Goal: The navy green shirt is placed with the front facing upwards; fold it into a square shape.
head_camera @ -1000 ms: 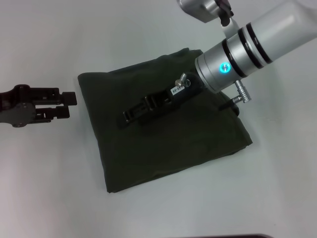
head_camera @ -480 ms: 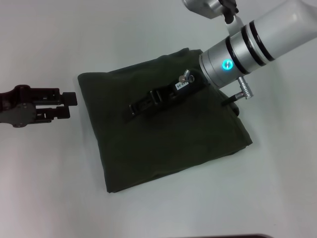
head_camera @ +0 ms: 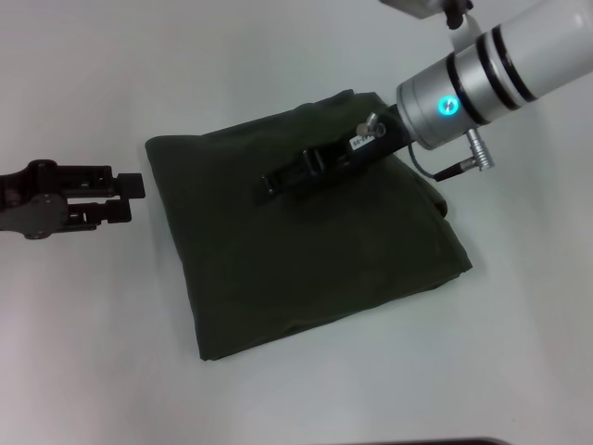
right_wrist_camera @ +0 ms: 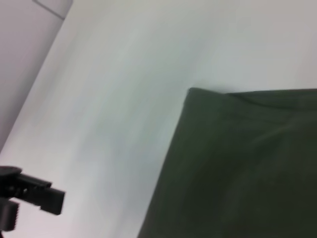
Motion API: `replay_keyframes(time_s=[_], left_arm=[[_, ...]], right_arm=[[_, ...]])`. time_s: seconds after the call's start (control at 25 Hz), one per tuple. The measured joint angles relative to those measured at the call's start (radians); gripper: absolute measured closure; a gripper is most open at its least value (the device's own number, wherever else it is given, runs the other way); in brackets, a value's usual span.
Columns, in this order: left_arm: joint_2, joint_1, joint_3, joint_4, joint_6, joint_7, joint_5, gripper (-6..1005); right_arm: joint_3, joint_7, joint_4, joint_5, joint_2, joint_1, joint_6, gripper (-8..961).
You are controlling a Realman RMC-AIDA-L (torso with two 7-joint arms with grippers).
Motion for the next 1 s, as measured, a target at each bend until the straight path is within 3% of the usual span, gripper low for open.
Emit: replay_keyframes(time_s=[0.52, 0.76, 1.0], left_arm=[[-0.002, 0.000, 0.000, 0.001, 0.003, 0.000, 0.000, 416], [-0.002, -0.001, 0.000, 0.001, 0.002, 0.000, -0.001, 416], [-0.001, -0.002, 0.000, 0.001, 0.001, 0.000, -0.005, 416]], right_arm=[[0.074, 0.014, -0.030, -0.032, -0.036, -0.059, 0.065, 116], [0.084, 0.014, -0.030, -0.032, -0.034, -0.055, 0.049, 116], [0.084, 0.009, -0.031, -0.028, -0.012, -0.024, -0.046, 116]])
